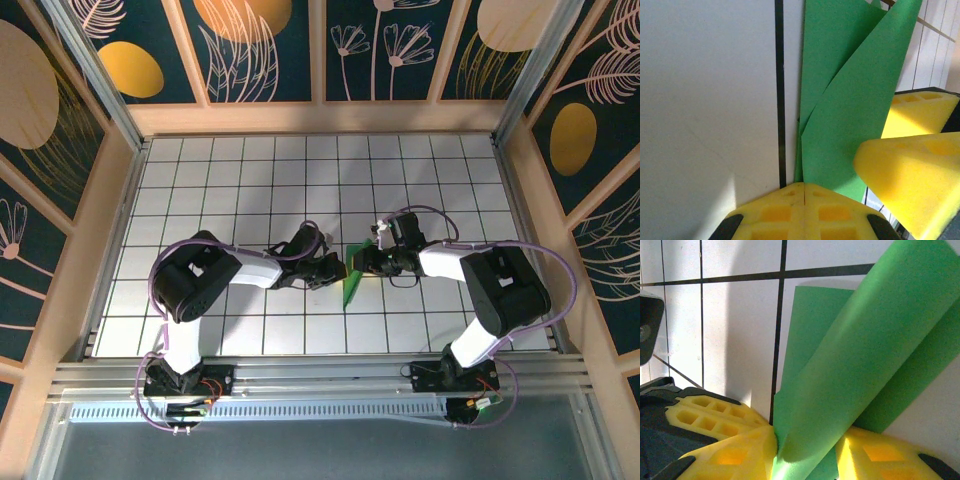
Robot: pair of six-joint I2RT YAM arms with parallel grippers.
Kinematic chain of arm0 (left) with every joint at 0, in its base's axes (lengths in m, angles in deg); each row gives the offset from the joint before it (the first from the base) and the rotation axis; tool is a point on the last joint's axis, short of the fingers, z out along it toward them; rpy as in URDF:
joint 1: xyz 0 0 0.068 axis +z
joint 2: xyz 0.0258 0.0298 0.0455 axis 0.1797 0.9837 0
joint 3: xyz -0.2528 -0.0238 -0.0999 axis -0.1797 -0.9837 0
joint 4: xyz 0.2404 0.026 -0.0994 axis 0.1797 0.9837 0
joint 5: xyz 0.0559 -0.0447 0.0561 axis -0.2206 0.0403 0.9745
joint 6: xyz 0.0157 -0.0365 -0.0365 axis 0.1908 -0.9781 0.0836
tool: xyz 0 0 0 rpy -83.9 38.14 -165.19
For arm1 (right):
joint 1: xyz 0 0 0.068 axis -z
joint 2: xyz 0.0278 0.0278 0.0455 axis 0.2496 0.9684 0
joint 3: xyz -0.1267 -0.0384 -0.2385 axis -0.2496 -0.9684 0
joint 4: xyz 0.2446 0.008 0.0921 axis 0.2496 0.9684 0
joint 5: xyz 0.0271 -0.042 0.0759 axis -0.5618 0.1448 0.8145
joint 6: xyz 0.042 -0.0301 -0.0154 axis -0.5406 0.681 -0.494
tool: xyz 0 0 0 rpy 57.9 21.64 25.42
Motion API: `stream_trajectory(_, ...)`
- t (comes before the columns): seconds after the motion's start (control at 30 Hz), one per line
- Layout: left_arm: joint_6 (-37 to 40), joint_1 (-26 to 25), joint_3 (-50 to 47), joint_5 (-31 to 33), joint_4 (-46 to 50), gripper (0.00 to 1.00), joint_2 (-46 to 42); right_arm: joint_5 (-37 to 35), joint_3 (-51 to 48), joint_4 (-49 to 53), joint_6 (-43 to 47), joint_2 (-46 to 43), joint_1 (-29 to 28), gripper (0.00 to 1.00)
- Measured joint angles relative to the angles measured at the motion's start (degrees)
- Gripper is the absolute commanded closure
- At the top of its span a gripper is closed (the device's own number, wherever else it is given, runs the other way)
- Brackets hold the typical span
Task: Fold a paper plane with a square sheet of paper (fold left side to right side)
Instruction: Fold the wing for the fifth time at the center of the table.
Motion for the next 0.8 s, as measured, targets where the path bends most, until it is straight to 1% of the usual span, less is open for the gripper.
stream_trajectory(0.33,1.2,-1.1,2.8,2.1,4.4,1.0,0.5,0.1,-0.1,-0.2,-0.4,-0.2,0.0,0.61)
stream_trajectory(0.8,1.4,-1.4,3.5,3.0,5.7,1.0,0.6,1.1,-2.3,-4.6,-2.2,-1.4,1.3,0.6)
